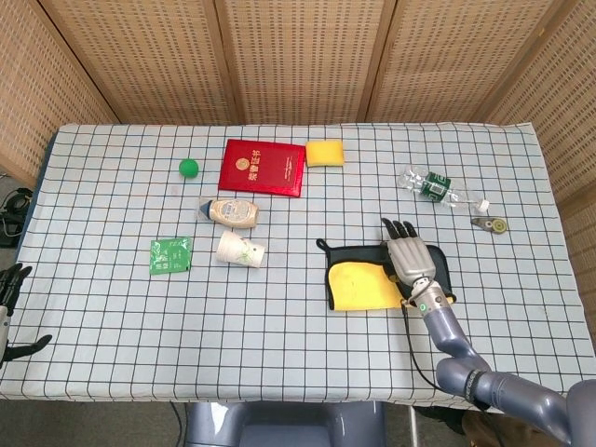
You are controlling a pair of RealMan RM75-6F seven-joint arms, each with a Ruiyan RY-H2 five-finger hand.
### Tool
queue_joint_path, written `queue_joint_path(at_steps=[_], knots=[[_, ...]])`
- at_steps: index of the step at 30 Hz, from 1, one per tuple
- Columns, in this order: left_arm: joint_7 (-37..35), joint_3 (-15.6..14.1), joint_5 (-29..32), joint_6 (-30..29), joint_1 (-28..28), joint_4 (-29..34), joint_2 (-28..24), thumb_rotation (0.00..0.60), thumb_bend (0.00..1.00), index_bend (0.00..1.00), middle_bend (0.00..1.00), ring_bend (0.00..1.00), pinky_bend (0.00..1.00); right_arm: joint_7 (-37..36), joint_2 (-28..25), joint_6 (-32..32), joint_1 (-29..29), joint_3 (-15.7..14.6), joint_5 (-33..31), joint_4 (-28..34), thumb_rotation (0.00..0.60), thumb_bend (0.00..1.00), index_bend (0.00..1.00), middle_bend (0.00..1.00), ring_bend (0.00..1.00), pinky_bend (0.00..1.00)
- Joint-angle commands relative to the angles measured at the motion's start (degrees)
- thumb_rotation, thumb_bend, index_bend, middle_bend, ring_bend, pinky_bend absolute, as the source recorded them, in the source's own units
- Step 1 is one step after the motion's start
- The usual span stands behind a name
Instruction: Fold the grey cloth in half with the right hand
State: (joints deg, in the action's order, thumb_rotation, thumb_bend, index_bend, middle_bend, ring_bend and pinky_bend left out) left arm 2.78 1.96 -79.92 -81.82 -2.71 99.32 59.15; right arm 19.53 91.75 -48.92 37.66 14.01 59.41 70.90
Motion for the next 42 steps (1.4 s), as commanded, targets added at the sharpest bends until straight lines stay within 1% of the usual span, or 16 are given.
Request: queue_joint_path(at_steps=[1,18,20,21,23,25,26,29,31,34,36,38,42], knots=[[0.04,0.04,0.10,-0.01,-0.02,0.00,0.02,0.600,0.00,0.00,0.00,0.00,0.00,-0.22,0.29,-0.25,0.42,0.22,-0.39,-0.59,0.600,0.69,0.66,0.00,0.00,0.00],[0.10,0.19,0.87,0.37,-0.24,-0.16,0.06,0.600,0.00,0.00,0.00,0.00,0.00,-0.06,2.32,-0.79,2.35,0.38,-1.90,-5.84,0.600,0.69,0.67,0.00,0.00,0.00],[0.20,0.18,0.93,0.39,-0.25,-0.17,0.10,0.600,0.00,0.00,0.00,0.00,0.00,0.00,2.47,-0.41,2.46,0.24,-2.29,-6.57,0.600,0.68,0.65,0.00,0.00,0.00],[0.24,0.18,0.95,0.40,-0.27,-0.14,0.12,0.600,0.00,0.00,0.00,0.00,0.00,0.02,2.51,-0.13,2.50,0.14,-2.52,-6.88,0.600,0.67,0.62,0.00,0.00,0.00],[0.34,0.17,0.92,0.40,-0.29,-0.12,0.15,0.600,0.00,0.00,0.00,0.00,0.00,-0.10,2.53,0.11,2.51,0.04,-2.68,-7.17,0.600,0.57,0.49,0.00,0.00,0.00],[0.48,0.14,0.88,0.39,-0.30,-0.09,0.19,0.600,0.00,0.00,0.00,0.00,0.00,-0.96,2.48,0.20,2.41,0.05,-2.52,-7.20,0.600,0.38,0.29,0.00,0.00,0.00],[0.51,0.13,0.88,0.39,-0.31,-0.07,0.20,0.600,0.00,0.00,0.00,0.00,0.00,-1.45,2.42,0.09,2.35,0.11,-2.34,-7.11,0.600,0.31,0.22,0.00,0.00,0.00],[0.62,0.11,0.88,0.40,-0.33,-0.03,0.24,0.600,0.00,0.00,0.00,0.00,0.00,-3.16,1.79,-0.92,2.07,0.29,-1.03,-6.20,0.600,0.20,0.09,0.00,0.00,0.00],[0.60,0.08,0.82,0.38,-0.34,0.00,0.23,0.600,0.00,0.00,0.00,0.00,0.00,-4.23,0.90,-1.71,1.82,0.33,0.14,-4.80,0.600,0.16,0.07,0.00,0.00,0.00],[0.43,0.04,0.72,0.36,-0.33,0.04,0.16,0.600,0.00,0.00,0.00,0.00,0.00,-5.92,-1.48,-4.26,0.95,0.32,2.91,-1.16,0.600,0.14,0.07,0.00,0.00,0.00],[0.29,0.02,0.62,0.29,-0.31,0.04,0.09,0.600,0.00,0.00,0.00,0.00,0.00,-6.70,-3.51,-5.91,0.13,0.00,4.70,1.72,0.600,0.13,0.12,0.00,0.00,0.00],[0.07,-0.01,0.46,0.17,-0.27,0.07,0.01,0.600,0.00,0.00,0.00,0.00,0.00,-7.22,-5.76,-7.77,-1.00,-0.67,6.64,4.79,0.600,0.13,0.21,0.00,0.00,0.00],[-0.26,-0.20,-0.17,-0.17,-0.14,0.19,-0.15,0.600,0.00,0.00,0.00,0.00,0.00,-8.00,-10.61,-9.69,-3.63,-3.39,9.94,10.67,0.600,0.14,0.31,0.00,0.00,0.00]])
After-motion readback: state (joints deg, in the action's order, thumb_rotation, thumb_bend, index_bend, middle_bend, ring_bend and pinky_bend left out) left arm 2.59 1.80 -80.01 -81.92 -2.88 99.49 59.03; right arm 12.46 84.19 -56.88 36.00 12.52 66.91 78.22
